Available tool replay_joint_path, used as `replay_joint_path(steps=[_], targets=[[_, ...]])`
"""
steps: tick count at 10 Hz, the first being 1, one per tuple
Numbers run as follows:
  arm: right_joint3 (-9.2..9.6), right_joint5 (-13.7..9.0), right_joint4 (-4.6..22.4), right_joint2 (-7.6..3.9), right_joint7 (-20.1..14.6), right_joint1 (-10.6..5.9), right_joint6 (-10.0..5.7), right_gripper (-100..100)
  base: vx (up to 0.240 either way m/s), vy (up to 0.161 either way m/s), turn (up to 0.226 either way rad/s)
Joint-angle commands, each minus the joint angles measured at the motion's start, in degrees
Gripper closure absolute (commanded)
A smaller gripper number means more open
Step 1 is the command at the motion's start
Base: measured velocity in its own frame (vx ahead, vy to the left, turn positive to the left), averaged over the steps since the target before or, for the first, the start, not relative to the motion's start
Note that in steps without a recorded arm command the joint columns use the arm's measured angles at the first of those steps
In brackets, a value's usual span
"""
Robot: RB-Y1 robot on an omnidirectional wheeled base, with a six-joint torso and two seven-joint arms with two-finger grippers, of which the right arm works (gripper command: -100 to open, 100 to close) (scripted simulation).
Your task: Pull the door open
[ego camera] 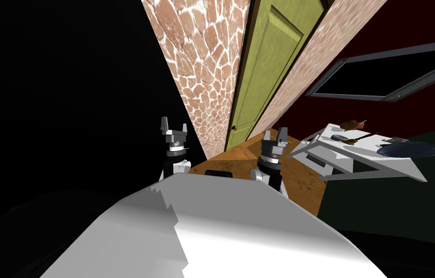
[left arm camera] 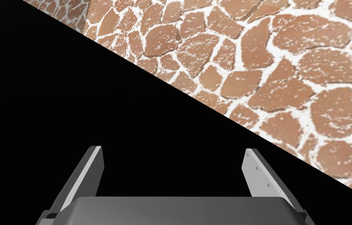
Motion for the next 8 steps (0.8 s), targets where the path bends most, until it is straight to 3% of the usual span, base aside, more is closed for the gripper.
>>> replay_joint_path(steps=[1,8], targets=[[-0.2,0.87,2.43,-0.38,1.63,-0.64,-0.62,-100,0.038,-0.036,0.059],[-0.99,4.28,11.9,-1.71,8.05,-3.16,-3.03,-100,0.067,-0.06,0.057]])
